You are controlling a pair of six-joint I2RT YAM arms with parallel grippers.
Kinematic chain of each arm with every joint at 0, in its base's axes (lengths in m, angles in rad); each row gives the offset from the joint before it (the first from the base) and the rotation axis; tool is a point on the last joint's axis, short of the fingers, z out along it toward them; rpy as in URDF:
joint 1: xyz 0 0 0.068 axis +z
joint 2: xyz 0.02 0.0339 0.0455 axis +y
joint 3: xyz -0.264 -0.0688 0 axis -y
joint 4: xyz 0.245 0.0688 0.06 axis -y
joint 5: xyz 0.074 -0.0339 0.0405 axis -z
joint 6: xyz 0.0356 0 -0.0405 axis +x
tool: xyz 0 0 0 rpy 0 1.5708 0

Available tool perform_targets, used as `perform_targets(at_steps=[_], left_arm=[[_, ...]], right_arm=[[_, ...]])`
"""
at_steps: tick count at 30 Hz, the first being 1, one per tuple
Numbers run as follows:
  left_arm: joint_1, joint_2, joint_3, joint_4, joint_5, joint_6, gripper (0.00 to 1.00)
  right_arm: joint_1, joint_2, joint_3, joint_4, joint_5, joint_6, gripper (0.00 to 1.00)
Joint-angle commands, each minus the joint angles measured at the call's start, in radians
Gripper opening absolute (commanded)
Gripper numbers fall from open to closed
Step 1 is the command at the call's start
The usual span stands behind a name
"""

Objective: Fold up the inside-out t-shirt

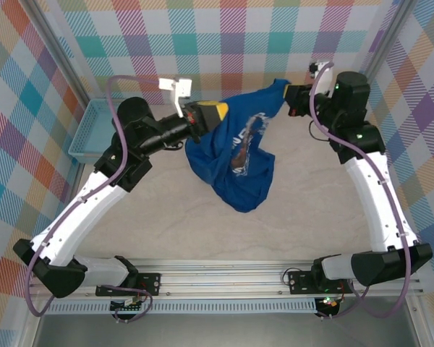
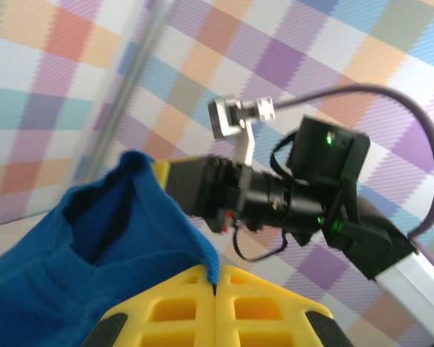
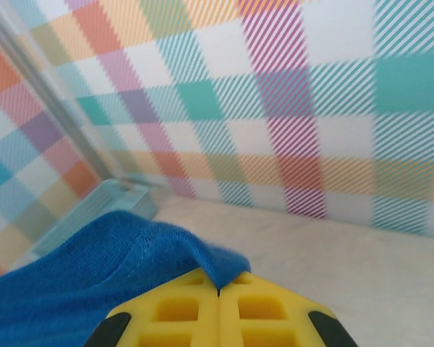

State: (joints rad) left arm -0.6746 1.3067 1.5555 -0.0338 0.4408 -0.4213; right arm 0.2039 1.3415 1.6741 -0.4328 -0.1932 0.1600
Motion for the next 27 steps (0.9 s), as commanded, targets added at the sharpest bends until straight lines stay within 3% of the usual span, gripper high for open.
perform_targets(at_steps=[1,4,9,17,18,22,24,27], left_arm=[[-0.056,0.069,0.085,-0.06,0.028,0.046,0.0],[-0.098,0.109,0.144,-0.097,0.038,0.071,0.0],[-0.101,0.073,0.123,-0.114,-0.019,0.08,0.0],[-0.026,-0.039,-0.077,-0.261,-0.359,0.026,0.0],[-0.012,-0.053,-0.13,-0.279,-0.391,0.009,0.0],[0.047,-0.128,-0.437,-0.27,-0.457,-0.079,0.0],[0.065,-0.138,-0.559,-0.252,-0.454,-0.123,0.0],[0.072,-0.126,-0.692,-0.179,-0.448,-0.17,0.0]], right_arm=[[-0.045,0.021,0.153,-0.107,0.186,-0.133,0.0],[-0.056,0.089,0.297,-0.123,0.192,-0.161,0.0],[-0.046,0.294,0.581,-0.175,0.056,-0.137,0.0],[0.178,0.803,1.059,-0.347,-0.06,-0.148,0.0],[0.201,0.846,1.067,-0.36,-0.068,-0.147,0.0],[0.269,0.982,1.018,-0.473,-0.095,-0.154,0.33],[0.28,0.996,0.952,-0.539,-0.109,-0.154,0.42],[0.312,0.852,0.579,-0.48,-0.066,-0.172,0.55]])
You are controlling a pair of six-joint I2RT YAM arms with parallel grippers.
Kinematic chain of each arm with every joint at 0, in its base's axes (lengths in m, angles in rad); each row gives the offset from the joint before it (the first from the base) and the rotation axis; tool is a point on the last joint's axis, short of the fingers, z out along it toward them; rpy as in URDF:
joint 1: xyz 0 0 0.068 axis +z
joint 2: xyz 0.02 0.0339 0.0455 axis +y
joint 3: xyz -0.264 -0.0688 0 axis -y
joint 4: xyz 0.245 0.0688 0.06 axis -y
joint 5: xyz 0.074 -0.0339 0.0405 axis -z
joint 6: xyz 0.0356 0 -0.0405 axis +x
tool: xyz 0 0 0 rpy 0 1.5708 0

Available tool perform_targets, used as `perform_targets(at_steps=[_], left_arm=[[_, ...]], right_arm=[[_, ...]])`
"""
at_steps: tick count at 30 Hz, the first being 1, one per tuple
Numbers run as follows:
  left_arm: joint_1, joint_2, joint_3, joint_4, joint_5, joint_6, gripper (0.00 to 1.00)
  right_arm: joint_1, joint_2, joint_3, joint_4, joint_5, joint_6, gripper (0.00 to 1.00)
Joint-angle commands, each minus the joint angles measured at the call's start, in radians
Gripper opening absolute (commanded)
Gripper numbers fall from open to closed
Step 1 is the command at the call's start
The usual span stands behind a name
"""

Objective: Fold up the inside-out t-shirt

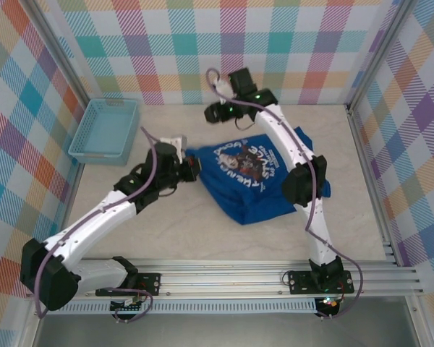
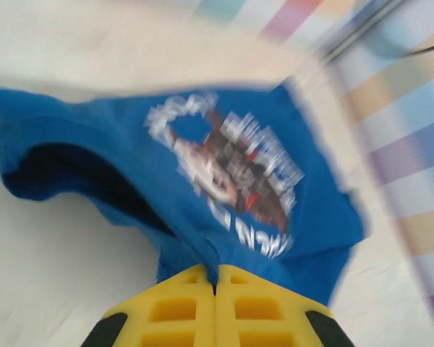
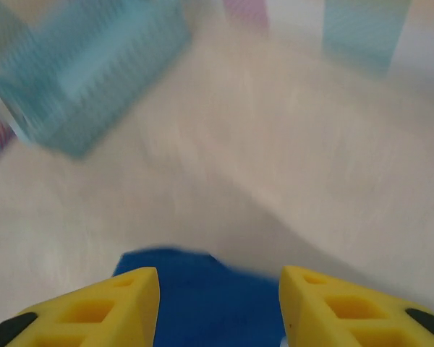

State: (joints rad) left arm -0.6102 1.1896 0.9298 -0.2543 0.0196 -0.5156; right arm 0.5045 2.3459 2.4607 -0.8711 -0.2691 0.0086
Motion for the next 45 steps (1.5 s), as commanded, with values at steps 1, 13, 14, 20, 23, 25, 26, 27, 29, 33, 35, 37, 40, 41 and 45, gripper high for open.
perform_targets(at_steps=[1,13,14,20,23,25,26,27,29,33,35,37,40,41,45], left_arm=[[0.009,-0.001,-0.092,0.051,-0.023,-0.083,0.0],[0.023,-0.019,-0.157,0.026,0.003,-0.08,0.0],[0.024,-0.022,-0.158,0.023,0.003,-0.079,0.0],[0.028,-0.026,-0.165,0.017,0.002,-0.079,0.0],[0.029,-0.029,-0.165,0.011,0.001,-0.082,0.0],[0.03,-0.036,-0.165,0.006,-0.001,-0.083,0.0],[0.032,-0.038,-0.166,0.004,-0.004,-0.083,0.0],[0.033,-0.041,-0.166,0.002,-0.004,-0.083,0.0],[0.039,-0.045,-0.169,0.0,-0.003,-0.084,0.0],[0.05,-0.053,-0.179,-0.002,0.0,-0.09,0.0],[0.056,-0.054,-0.183,0.0,0.0,-0.091,0.0],[0.059,-0.052,-0.187,0.001,0.0,-0.088,0.0],[0.059,-0.034,-0.194,-0.008,-0.014,-0.073,0.0],[0.061,-0.028,-0.196,-0.014,-0.024,-0.069,0.0],[0.06,-0.002,-0.197,-0.015,-0.087,-0.047,0.0]], right_arm=[[0.025,-0.249,-0.404,0.059,0.023,-0.022,0.58],[0.126,-0.73,-1.345,0.425,-0.109,0.002,0.6],[0.144,-0.72,-1.349,0.433,-0.111,-0.016,0.6],[0.178,-0.6,-1.318,0.472,-0.097,-0.132,0.58],[0.186,-0.555,-1.313,0.48,-0.12,-0.148,0.55],[0.202,-0.534,-1.32,0.483,-0.094,-0.151,0.55],[0.205,-0.525,-1.326,0.488,-0.075,-0.151,0.55],[0.206,-0.516,-1.33,0.495,-0.061,-0.148,0.54],[0.207,-0.503,-1.332,0.509,-0.039,-0.138,0.46],[0.206,-0.509,-1.333,0.515,-0.018,-0.136,0.17],[0.206,-0.539,-1.347,0.508,0.013,-0.135,0.03],[0.195,-0.584,-1.366,0.5,0.022,-0.125,0.0],[0.153,-0.673,-1.387,0.491,-0.061,-0.049,0.0],[0.137,-0.703,-1.398,0.499,-0.109,-0.017,0.0],[0.096,-0.766,-1.42,0.55,-0.278,0.106,0.0]])
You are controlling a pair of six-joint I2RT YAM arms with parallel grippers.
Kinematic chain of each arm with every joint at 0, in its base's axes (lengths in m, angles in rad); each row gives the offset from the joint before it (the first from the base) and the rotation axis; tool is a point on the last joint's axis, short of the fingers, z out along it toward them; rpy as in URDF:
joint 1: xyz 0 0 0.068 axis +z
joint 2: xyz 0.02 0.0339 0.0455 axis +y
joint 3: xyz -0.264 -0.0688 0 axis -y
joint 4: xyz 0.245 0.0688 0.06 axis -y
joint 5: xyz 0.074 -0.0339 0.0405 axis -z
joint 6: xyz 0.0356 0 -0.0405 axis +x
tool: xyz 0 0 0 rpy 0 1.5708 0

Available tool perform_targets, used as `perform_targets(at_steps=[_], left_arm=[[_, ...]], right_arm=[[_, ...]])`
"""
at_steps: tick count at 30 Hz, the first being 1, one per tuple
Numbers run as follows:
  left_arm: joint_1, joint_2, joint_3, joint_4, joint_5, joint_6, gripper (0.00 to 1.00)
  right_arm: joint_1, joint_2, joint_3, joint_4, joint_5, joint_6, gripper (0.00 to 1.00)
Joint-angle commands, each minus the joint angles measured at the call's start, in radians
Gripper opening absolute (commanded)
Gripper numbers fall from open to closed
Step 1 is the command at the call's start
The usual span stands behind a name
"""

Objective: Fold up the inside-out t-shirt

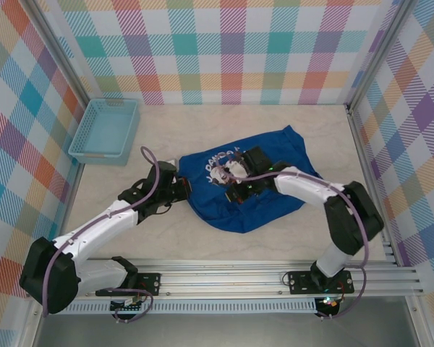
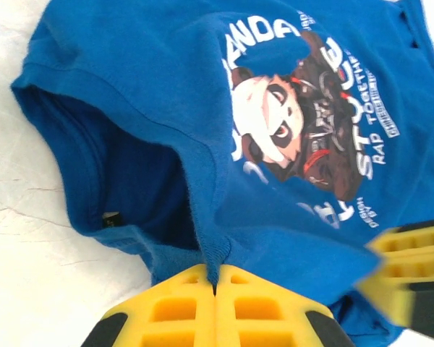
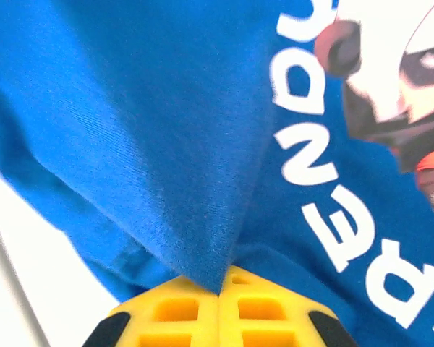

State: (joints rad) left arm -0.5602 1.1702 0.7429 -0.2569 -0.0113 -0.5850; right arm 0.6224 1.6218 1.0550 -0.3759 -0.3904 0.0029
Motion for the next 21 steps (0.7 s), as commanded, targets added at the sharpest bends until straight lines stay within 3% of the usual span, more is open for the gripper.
perform_targets(at_steps=[1,3,5,10,14,16,21], left_arm=[[0.011,0.024,-0.008,-0.012,-0.077,0.029,0.0],[0.011,0.035,-0.002,-0.05,-0.091,0.06,0.14],[0.008,0.031,0.004,-0.066,-0.085,0.091,0.39],[-0.05,-0.081,-0.047,-0.034,-0.097,0.124,0.58],[-0.149,-0.148,-0.109,0.083,-0.048,0.131,0.6],[-0.201,-0.14,-0.13,0.153,0.008,0.131,0.54],[-0.318,0.025,-0.08,0.268,0.082,0.132,0.45]], right_arm=[[-0.031,-0.043,-0.018,0.08,-0.195,0.156,0.0],[-0.051,-0.03,-0.02,0.121,-0.269,0.24,0.0],[-0.076,-0.014,-0.018,0.16,-0.322,0.322,0.0],[-0.11,0.01,-0.005,0.19,-0.362,0.424,0.0],[-0.116,0.029,0.009,0.178,-0.362,0.463,0.0],[-0.125,0.036,0.011,0.183,-0.365,0.482,0.0],[-0.142,0.044,0.011,0.204,-0.387,0.522,0.0]])
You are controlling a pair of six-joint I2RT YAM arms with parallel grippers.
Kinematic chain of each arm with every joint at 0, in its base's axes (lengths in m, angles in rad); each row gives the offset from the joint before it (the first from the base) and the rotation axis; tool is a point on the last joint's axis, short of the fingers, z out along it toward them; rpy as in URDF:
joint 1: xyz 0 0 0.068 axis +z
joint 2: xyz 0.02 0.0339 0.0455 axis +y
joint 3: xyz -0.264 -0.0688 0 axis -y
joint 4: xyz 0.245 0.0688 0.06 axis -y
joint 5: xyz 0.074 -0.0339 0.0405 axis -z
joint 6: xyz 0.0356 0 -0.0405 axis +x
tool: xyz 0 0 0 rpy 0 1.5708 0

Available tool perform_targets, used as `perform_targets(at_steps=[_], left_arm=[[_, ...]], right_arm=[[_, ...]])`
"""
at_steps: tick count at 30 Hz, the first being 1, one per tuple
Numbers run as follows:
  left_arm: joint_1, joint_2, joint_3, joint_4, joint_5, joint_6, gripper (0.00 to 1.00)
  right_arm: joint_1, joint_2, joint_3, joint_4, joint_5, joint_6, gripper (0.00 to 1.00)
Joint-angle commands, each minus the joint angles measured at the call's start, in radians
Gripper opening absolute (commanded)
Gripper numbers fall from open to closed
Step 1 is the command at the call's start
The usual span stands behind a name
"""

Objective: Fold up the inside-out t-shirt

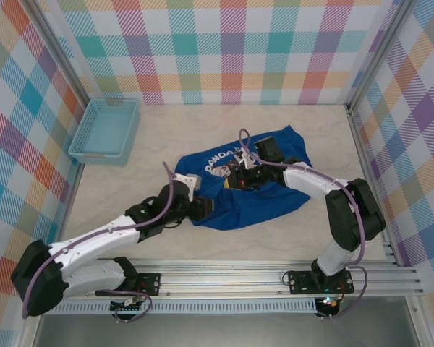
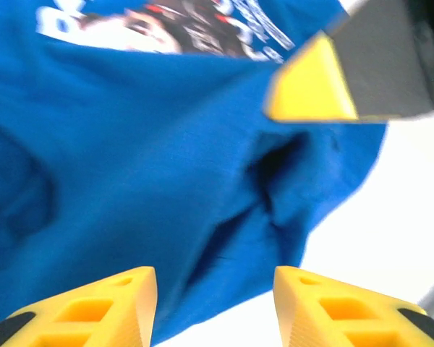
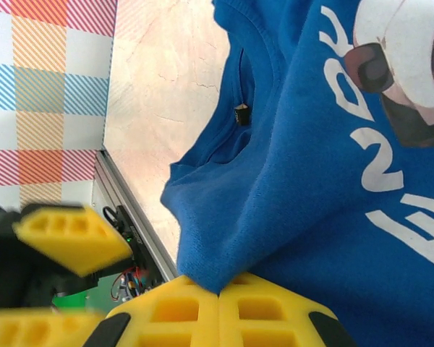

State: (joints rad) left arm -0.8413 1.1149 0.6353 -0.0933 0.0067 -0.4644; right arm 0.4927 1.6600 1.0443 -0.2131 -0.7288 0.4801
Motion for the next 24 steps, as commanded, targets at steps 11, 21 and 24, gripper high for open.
perform_targets(at_steps=[11,21,24], left_arm=[[-0.009,0.406,0.12,0.256,-0.087,-0.031,0.49],[0.026,0.59,0.175,0.407,-0.146,-0.021,0.38],[0.041,0.593,0.168,0.456,-0.091,-0.02,0.2]], right_arm=[[-0.054,0.0,-0.025,0.148,-0.112,0.162,0.0],[-0.064,0.017,-0.033,0.178,-0.13,0.188,0.0],[-0.08,0.008,-0.023,0.132,-0.118,0.155,0.0]])
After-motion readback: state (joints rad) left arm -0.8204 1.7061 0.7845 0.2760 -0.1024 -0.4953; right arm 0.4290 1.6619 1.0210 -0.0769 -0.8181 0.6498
